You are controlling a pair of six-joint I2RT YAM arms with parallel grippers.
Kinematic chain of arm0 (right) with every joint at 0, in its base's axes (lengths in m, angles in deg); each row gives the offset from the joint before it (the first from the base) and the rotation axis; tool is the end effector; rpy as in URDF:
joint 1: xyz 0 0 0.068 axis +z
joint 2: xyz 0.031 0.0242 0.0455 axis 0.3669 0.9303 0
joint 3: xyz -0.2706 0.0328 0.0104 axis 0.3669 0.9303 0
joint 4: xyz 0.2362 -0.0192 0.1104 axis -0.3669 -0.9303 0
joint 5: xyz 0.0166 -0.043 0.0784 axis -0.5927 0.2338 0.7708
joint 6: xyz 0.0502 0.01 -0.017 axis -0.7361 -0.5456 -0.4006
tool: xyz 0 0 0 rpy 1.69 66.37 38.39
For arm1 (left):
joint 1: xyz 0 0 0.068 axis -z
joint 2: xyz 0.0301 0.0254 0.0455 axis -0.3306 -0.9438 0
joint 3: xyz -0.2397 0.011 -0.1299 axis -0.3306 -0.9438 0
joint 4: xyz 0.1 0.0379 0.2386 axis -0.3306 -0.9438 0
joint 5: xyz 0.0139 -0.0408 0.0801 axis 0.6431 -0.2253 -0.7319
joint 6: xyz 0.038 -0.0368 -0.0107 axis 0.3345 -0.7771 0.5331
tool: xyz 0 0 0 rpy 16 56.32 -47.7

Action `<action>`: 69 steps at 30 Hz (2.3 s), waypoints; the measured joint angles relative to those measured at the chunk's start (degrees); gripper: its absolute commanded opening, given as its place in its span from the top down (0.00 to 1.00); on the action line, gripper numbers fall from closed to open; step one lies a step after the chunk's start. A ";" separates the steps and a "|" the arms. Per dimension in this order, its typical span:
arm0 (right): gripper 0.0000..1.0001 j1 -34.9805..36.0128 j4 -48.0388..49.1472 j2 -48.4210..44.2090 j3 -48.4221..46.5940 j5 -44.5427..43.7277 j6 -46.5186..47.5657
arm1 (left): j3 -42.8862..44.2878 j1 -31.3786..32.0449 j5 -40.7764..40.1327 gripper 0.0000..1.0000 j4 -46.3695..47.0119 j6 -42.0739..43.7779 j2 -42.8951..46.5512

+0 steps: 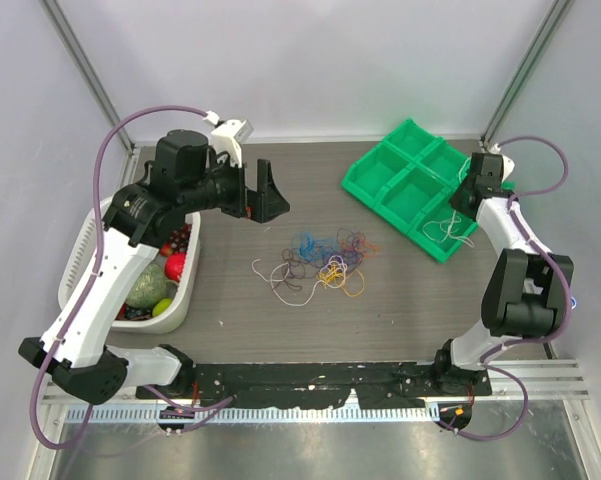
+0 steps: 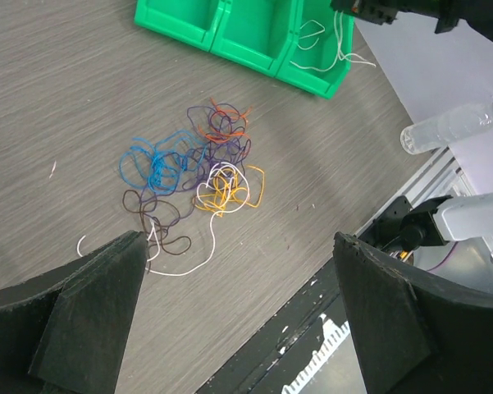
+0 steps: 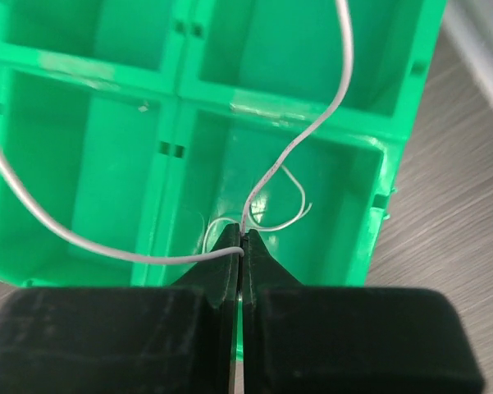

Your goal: Untangle the cables

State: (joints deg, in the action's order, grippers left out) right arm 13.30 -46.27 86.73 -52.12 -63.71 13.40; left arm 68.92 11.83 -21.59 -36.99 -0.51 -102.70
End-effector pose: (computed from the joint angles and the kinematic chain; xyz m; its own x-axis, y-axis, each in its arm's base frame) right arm 0.3417 -0.0572 0.2677 -0.5096 0.4119 -0.7554 0.5084 0.8525 0.1219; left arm 0.2002 -0.1330 0.4686 -0.6219 -0.0104 -0.7830 0.5331 0.7268 -0.4331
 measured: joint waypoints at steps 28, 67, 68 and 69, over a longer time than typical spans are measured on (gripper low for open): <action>0.38 -3.28 -31.45 12.72 -20.35 13.09 -7.89 | 0.39 0.39 4.22 0.00 0.33 -0.39 -0.94; 0.58 -11.87 -18.56 24.94 -29.79 25.40 6.75 | -0.55 1.46 7.02 0.00 0.55 1.57 -0.55; 0.59 -11.87 -18.43 24.48 -29.24 25.38 6.91 | -0.55 1.51 7.13 0.00 0.55 1.60 -0.55; 0.60 -11.87 -18.40 24.06 -28.76 25.38 6.97 | -0.55 1.53 7.13 0.00 0.55 1.60 -0.55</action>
State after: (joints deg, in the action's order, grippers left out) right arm 1.43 -64.68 110.79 -80.89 -38.33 20.37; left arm 68.38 13.36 -14.47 -36.44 1.09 -103.25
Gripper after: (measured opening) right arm 0.429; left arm 0.994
